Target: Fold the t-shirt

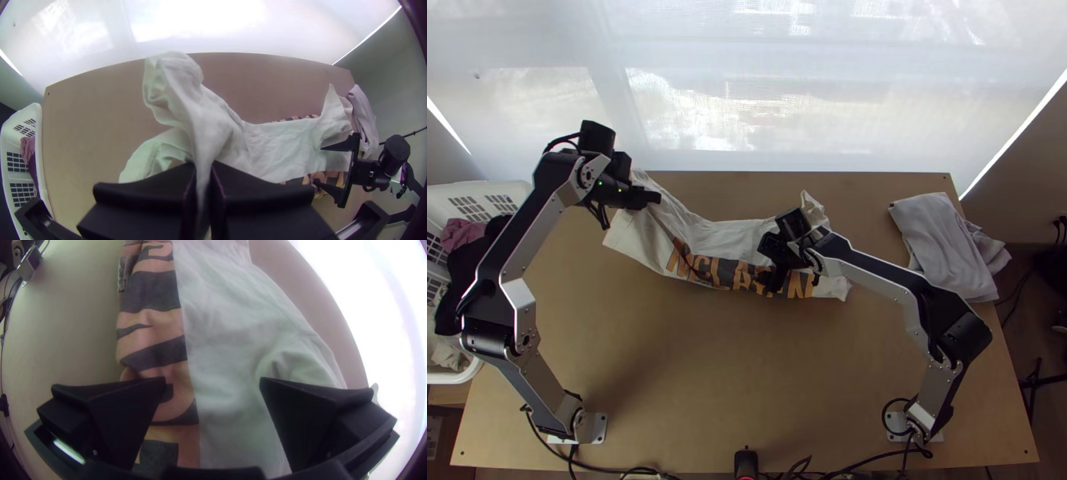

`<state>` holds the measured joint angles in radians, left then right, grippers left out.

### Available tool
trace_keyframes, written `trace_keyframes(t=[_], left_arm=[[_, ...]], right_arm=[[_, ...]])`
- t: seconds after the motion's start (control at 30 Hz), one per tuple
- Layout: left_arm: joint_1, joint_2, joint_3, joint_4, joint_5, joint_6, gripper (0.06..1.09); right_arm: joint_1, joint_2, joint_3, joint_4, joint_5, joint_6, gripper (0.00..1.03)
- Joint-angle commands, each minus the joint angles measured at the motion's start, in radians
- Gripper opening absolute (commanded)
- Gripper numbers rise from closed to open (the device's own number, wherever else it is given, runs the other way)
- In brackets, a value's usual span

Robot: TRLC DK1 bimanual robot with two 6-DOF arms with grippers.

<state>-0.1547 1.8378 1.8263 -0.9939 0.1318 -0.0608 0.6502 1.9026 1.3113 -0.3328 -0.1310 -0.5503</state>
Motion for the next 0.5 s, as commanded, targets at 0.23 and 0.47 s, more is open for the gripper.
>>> trace_keyframes(t=[0.23, 0.47], left_arm=[[0.149, -0.018, -0.254, 0.077, 0.000, 0.044, 0.09], [0.219, 0.006, -0.447, 0.209, -0.012, 0.072, 0.09]], right_arm=[[0.009, -0.013, -0.001, 0.000, 0.002, 0.001, 0.98], [0.017, -0.010, 0.016, 0.000, 0.002, 0.001, 0.98]])
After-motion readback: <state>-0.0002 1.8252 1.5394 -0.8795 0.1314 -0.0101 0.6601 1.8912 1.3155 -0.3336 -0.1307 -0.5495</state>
